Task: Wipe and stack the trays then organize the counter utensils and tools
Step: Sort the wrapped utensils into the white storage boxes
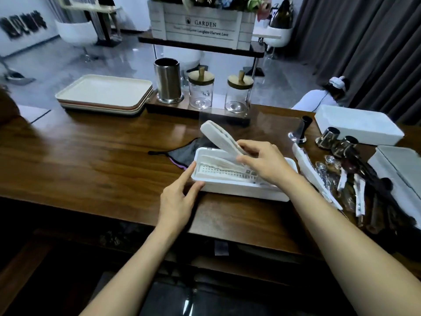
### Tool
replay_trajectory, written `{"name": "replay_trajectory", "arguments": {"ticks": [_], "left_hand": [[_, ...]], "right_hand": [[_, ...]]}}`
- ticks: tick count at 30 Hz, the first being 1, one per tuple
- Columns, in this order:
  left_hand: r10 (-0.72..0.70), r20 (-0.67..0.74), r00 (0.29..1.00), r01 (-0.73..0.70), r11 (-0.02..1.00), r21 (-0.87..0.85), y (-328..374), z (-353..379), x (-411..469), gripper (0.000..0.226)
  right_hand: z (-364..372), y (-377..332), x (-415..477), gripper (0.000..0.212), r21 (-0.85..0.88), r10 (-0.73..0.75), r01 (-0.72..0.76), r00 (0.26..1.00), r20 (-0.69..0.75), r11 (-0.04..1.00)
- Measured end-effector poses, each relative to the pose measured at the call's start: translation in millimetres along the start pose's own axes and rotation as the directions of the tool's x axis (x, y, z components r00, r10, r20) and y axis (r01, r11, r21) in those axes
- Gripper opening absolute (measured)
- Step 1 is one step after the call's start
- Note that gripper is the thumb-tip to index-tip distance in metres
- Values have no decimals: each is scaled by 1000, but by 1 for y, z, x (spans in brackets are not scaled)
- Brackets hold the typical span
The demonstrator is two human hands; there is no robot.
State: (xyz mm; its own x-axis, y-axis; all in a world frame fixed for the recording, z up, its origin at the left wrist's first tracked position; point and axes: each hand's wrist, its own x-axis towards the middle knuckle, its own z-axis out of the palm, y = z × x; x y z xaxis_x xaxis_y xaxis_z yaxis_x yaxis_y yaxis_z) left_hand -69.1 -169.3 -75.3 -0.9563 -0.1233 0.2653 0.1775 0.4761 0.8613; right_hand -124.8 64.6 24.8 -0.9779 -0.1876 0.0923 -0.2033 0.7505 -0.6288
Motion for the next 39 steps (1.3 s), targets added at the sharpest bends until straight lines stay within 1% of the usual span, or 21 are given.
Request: {"name": "replay_trajectory", "arguments": {"ticks": [4,7,8,10,12,14,15,19,22,25,26,28,32,34,36,39], "left_hand": [[18,-8,1000,-18,1000,-2,-2,2,1,59],[37,-10,999,-37,999,17,-3,3,1,61],[41,-10,999,-41,999,28,-4,3,2,61],[40,-8,999,-40,999,35,-5,4,2,61],[39,-10,999,-39,999,32,-7,4,1,61],[40,-10,999,-40,998,38,-8,5,2,61],[42,-8,999,-42,998,40,-9,6,2,60],[49,1,999,-49,998,45,-11,7,2,58],[69,-11,998,-68,996,50,-10,8,2,61],[79,-23,997,-77,995,71,-10,8,2,64],[77,-23,997,-75,995,70,-10,8,2,63],[65,-21,998,-64,996,54,-7,8,1,59],[40,-13,999,-40,999,36,-5,6,1,56],[19,11,1000,-19,999,34,-6,5,2,54],[5,26,1000,-6,999,47,-5,4,1,53],[-4,24,1000,2,999,54,-2,3,0,53]], "right_hand": [[6,-2,14,32,-26,-40,40,999,13,999],[9,-2,17,29,12,-56,55,997,47,998],[11,-1,17,28,-19,-44,45,997,64,999],[15,5,15,30,-166,-15,33,994,111,986],[17,10,11,23,-279,1,44,988,157,959],[14,12,10,14,-329,9,50,984,176,943],[11,12,9,12,-342,12,51,984,179,938],[7,8,7,18,-370,30,41,982,185,928],[8,11,4,20,-371,23,52,981,195,927],[3,24,-1,33,-443,58,39,977,204,896],[1,28,-3,34,-458,80,24,975,207,889],[-4,34,-5,32,-470,113,-1,971,210,883],[-5,29,-4,40,-471,121,0,966,227,882],[-2,25,-3,42,-427,101,6,969,227,904],[2,22,-2,38,-389,94,1,970,226,921],[8,21,0,32,-310,128,-62,972,198,949]]}}
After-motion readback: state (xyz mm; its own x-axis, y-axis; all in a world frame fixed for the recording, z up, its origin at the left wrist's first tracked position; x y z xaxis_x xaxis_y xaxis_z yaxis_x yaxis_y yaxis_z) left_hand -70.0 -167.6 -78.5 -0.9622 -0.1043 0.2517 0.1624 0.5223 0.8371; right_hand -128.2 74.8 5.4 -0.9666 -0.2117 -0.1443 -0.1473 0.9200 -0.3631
